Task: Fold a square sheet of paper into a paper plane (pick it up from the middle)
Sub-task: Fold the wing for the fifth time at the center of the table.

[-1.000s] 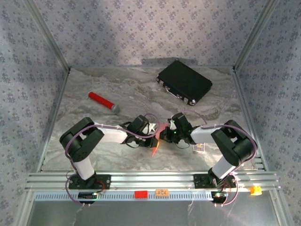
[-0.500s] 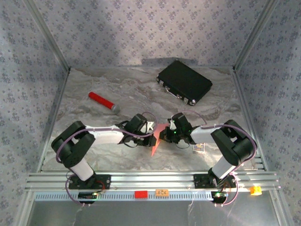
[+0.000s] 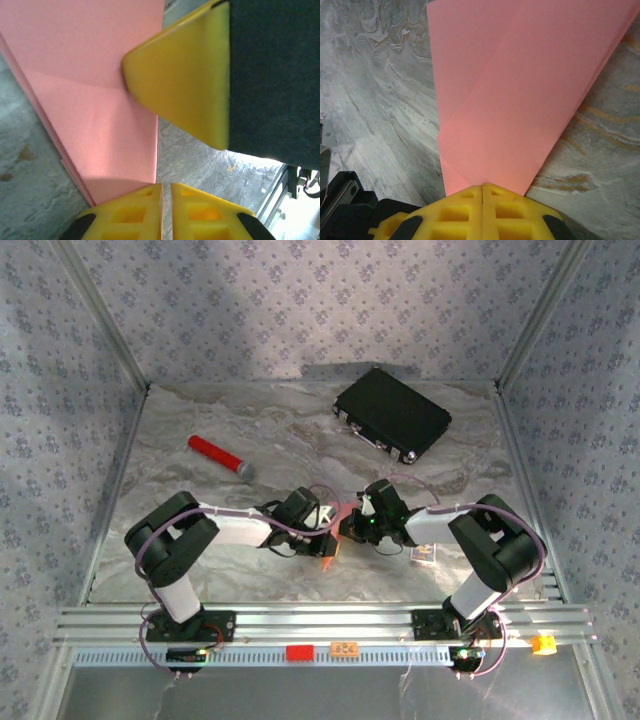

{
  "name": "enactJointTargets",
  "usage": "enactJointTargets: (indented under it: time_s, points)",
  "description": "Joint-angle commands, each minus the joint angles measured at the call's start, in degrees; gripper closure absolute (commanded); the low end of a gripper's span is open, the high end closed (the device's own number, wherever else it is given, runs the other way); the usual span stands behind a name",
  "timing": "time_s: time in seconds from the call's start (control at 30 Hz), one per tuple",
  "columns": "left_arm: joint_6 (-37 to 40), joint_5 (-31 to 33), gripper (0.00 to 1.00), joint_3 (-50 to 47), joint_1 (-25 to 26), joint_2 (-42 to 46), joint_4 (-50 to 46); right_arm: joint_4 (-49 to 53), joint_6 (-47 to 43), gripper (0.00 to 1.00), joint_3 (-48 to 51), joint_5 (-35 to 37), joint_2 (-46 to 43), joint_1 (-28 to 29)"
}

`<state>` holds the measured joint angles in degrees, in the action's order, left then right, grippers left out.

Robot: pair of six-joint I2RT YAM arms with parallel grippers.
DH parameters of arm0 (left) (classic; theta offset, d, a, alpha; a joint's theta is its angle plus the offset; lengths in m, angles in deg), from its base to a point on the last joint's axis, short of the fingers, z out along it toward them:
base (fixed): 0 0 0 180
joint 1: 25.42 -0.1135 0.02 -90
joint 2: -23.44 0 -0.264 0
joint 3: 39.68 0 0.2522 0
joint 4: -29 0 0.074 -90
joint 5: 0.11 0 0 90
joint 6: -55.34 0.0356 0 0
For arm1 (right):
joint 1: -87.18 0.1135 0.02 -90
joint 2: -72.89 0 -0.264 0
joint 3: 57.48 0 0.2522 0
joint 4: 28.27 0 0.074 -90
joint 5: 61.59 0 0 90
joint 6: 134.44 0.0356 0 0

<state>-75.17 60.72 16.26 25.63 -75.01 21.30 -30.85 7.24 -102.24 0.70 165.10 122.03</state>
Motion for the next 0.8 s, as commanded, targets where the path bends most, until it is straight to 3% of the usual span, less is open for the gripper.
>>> enactJointTargets:
  time_s: [0.0,0.5,0.77]
  points:
    - [1.2,1.0,0.88,-1.7,1.6,0.8,-6.1,4.7,0.3,0.99,1.5,5.4,1.5,-1.2]
    - [1.1,3.1,0.88,-6.6,5.2,7.4,-9.3,5.1,0.3,0.99,1.6,5.8,1.1,-1.9]
    - [-0.1,3.6,0.87,-7.8,3.7,17.1,-4.0,3.9,1.6,0.99,2.1,5.3,0.2,-1.8]
